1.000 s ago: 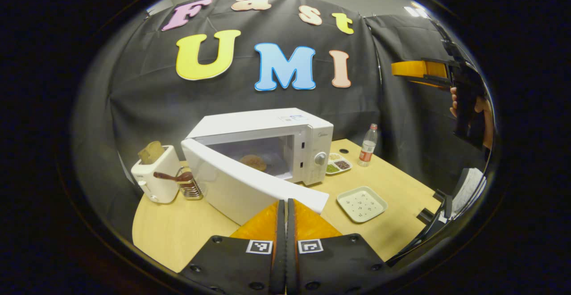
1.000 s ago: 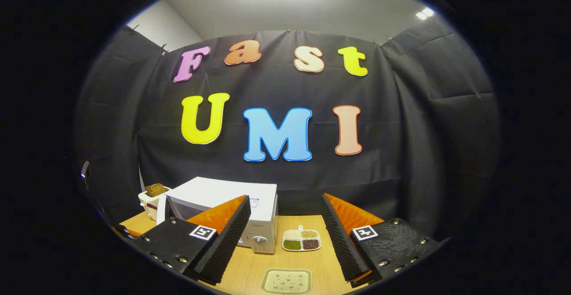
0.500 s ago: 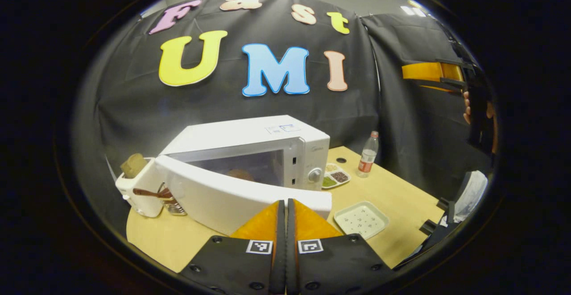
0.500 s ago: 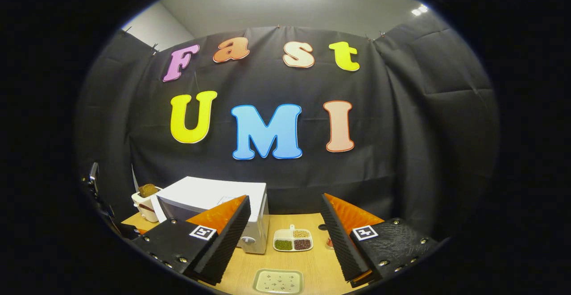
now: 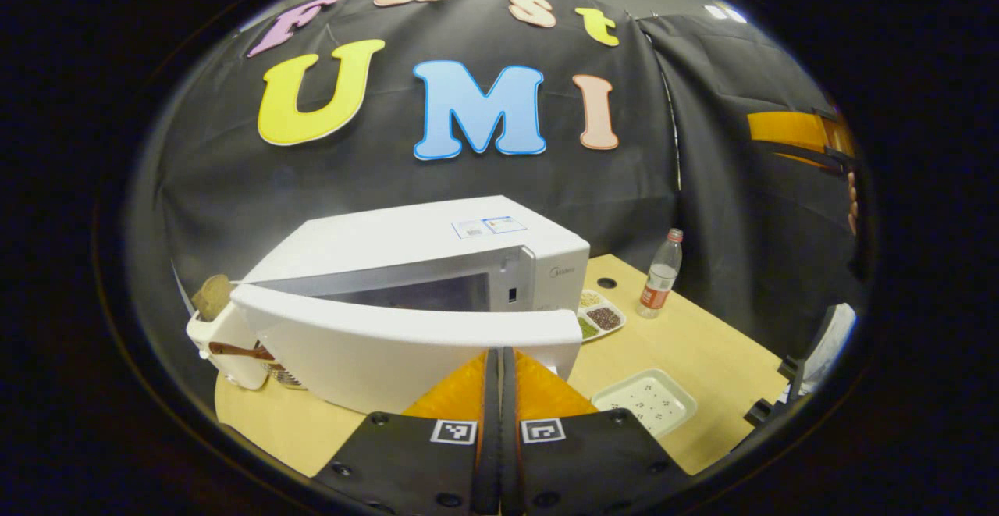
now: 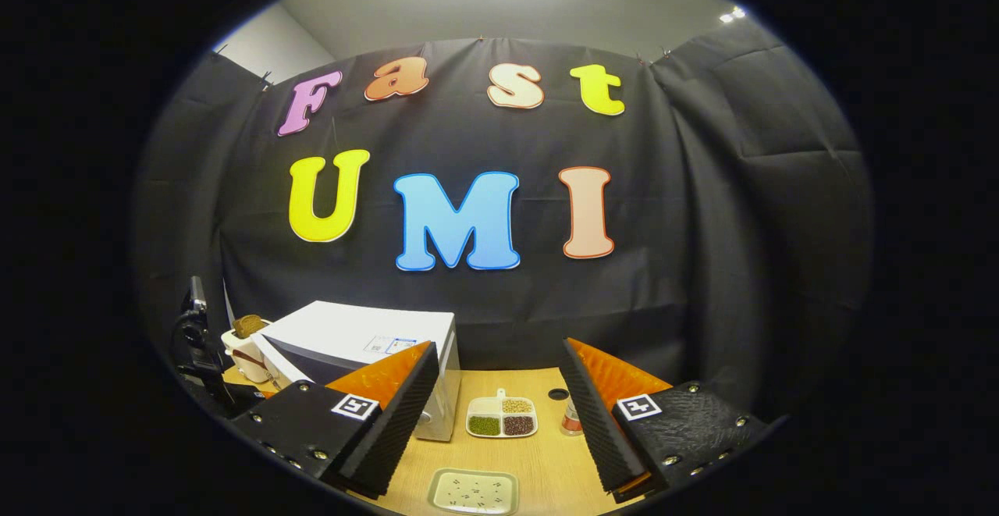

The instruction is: Open the microwave oven with the left hand, put the food in, and close the microwave oven.

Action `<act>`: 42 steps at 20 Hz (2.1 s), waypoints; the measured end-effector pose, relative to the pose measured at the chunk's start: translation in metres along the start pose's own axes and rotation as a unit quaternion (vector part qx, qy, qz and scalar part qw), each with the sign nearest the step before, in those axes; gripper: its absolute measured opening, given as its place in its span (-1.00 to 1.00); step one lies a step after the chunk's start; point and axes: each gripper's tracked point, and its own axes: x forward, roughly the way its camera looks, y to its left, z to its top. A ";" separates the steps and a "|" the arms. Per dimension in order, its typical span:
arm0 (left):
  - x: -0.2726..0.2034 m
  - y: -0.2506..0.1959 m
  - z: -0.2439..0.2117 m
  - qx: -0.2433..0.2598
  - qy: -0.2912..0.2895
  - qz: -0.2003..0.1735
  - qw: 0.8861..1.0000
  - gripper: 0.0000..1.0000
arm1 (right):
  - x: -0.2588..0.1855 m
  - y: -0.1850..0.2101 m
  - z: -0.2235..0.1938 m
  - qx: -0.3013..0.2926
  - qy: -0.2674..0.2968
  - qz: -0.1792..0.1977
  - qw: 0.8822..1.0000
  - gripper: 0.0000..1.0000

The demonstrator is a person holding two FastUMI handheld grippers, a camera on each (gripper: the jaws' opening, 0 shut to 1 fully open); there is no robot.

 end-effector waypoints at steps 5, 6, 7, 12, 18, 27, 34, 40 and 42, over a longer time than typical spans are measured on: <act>0.024 0.004 0.006 -0.020 0.000 0.008 1.000 -0.86 | 0.008 -0.015 -0.003 0.011 0.003 -0.014 1.000 0.91; 0.029 0.006 0.006 -0.022 0.001 0.011 1.000 -0.87 | 0.009 -0.017 -0.005 0.013 0.006 -0.015 1.000 0.91; 0.033 0.007 0.006 -0.023 0.003 0.013 1.000 -0.88 | 0.011 -0.019 -0.006 0.014 0.008 -0.016 1.000 0.91; 0.052 0.013 0.012 -0.030 0.006 0.022 0.999 -0.86 | 0.016 -0.027 -0.007 0.013 0.010 -0.024 1.000 0.91; 0.069 0.018 0.017 -0.048 0.005 0.033 0.998 -0.87 | 0.019 -0.034 -0.009 0.010 0.012 -0.027 1.000 0.91; 0.085 0.026 0.017 -0.060 0.011 0.047 0.997 -0.86 | 0.027 -0.042 -0.010 0.007 0.014 -0.031 0.999 0.91; 0.086 0.026 0.018 -0.063 0.005 0.053 0.997 -0.88 | 0.033 -0.033 -0.010 0.003 0.016 -0.019 1.000 0.91; 0.091 0.018 0.017 -0.047 0.002 0.048 0.998 -0.87 | 0.040 -0.023 -0.010 -0.003 0.015 -0.012 1.000 0.91; 0.091 0.018 0.016 -0.042 -0.001 0.048 0.998 -0.87 | 0.041 -0.023 -0.008 -0.004 0.013 -0.012 1.000 0.91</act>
